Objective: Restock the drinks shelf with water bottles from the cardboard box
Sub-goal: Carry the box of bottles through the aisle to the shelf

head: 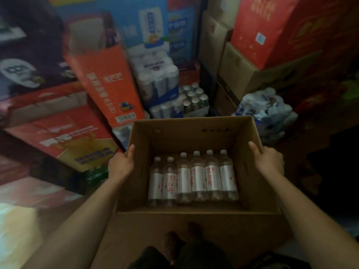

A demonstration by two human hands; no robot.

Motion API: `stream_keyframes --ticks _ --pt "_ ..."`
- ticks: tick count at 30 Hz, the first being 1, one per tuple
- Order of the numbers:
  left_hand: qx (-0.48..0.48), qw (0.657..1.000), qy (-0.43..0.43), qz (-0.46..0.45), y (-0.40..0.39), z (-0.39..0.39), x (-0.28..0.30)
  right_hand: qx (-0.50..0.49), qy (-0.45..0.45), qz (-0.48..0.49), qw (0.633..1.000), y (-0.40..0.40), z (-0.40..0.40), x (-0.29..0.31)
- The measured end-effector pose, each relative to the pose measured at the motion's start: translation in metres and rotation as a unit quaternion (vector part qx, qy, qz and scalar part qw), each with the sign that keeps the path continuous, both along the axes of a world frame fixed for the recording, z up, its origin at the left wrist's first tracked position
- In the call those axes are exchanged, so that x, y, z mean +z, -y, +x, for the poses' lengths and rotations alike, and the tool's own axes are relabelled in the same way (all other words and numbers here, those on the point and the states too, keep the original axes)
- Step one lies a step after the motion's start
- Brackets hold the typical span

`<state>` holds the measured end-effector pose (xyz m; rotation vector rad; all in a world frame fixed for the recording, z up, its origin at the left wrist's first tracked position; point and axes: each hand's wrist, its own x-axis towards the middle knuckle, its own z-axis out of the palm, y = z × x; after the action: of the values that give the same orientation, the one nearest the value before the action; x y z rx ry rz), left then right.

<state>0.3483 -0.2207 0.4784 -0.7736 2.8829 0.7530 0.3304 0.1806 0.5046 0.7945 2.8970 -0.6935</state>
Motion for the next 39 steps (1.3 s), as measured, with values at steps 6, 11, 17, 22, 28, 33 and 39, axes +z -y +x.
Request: stream_keyframes --ticks 6,11,17,22,28,33,39 --pt "0.113 0.993 0.021 -0.016 0.054 0.049 0.019 0.092 0.0 -0.039 0.995 0.068 -0.028 0.014" --pt "0.188 0.982 0.001 -0.021 0.08 0.105 0.045 0.208 -0.018 -0.059 0.976 0.122 -0.044 0.028" --pt "0.323 0.946 0.01 0.002 0.101 0.184 0.054 0.312 0.003 -0.116 0.943 0.202 -0.058 0.046" --pt "0.429 0.902 0.027 0.025 0.112 0.249 0.062 0.421 0.028 -0.11 0.9 0.277 -0.056 0.055" --pt "0.546 0.837 0.029 0.026 0.131 0.327 0.071 0.585 0.034 -0.069 0.807 0.385 -0.037 0.061" --pt "0.63 0.775 0.049 0.016 0.16 0.385 0.081 0.667 0.015 -0.03 0.745 0.495 -0.001 0.063" --pt "0.713 0.7 0.03 0.034 0.22 0.453 0.086 0.754 0.021 -0.049 0.655 0.637 0.059 0.06"
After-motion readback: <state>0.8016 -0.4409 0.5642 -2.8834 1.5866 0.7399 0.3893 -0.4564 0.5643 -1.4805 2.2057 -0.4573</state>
